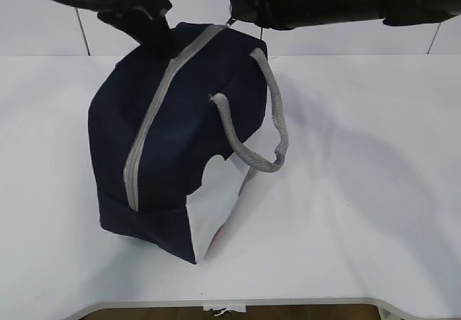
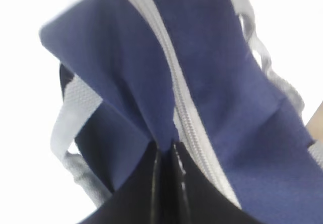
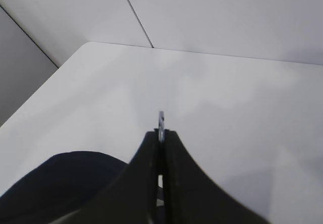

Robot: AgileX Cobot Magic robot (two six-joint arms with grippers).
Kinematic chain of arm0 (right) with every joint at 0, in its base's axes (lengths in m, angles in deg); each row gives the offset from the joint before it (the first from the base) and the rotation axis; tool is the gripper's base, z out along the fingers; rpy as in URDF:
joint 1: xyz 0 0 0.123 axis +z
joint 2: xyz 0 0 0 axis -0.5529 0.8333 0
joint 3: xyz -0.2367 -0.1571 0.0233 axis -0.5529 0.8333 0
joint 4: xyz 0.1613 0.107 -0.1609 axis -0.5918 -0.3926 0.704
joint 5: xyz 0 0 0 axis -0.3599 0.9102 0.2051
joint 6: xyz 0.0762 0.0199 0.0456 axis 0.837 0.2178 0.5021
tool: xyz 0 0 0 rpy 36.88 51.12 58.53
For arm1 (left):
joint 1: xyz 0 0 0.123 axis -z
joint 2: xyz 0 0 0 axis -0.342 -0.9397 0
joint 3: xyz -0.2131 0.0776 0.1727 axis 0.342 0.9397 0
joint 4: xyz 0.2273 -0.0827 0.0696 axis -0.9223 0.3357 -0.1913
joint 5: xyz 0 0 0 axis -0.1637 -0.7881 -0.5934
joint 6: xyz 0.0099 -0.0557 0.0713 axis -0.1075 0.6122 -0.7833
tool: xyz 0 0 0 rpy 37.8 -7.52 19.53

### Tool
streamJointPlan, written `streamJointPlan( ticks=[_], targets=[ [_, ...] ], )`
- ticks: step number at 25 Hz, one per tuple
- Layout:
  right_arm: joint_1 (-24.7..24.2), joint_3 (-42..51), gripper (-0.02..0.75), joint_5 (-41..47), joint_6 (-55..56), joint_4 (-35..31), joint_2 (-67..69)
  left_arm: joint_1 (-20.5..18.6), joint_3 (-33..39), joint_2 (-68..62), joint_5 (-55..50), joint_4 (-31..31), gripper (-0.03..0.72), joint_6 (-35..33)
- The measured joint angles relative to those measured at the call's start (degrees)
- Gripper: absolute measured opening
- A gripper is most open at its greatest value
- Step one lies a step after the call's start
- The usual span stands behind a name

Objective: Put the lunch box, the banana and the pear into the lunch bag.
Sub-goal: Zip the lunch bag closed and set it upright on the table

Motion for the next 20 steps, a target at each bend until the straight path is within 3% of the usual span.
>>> streamJointPlan(
  ticks=[4,10,20],
  targets=[
    [0.00,0.00,0.001,0.13,0.46,0.74,0.14,0.00,0.00,1.22,1.38,-0.74,-0.001,0.00],
    [0.00,-0.22,0.001,0.36,10.28,7.40,4.26,0.00,0.11,2.21,1.50,-1.27,-0.002,-0.02],
    [-0.10,-0.58,0.001,0.36,13.58,8.06,8.09,0.00,0.11,2.71,1.09,-1.27,-0.002,-0.24]
  ],
)
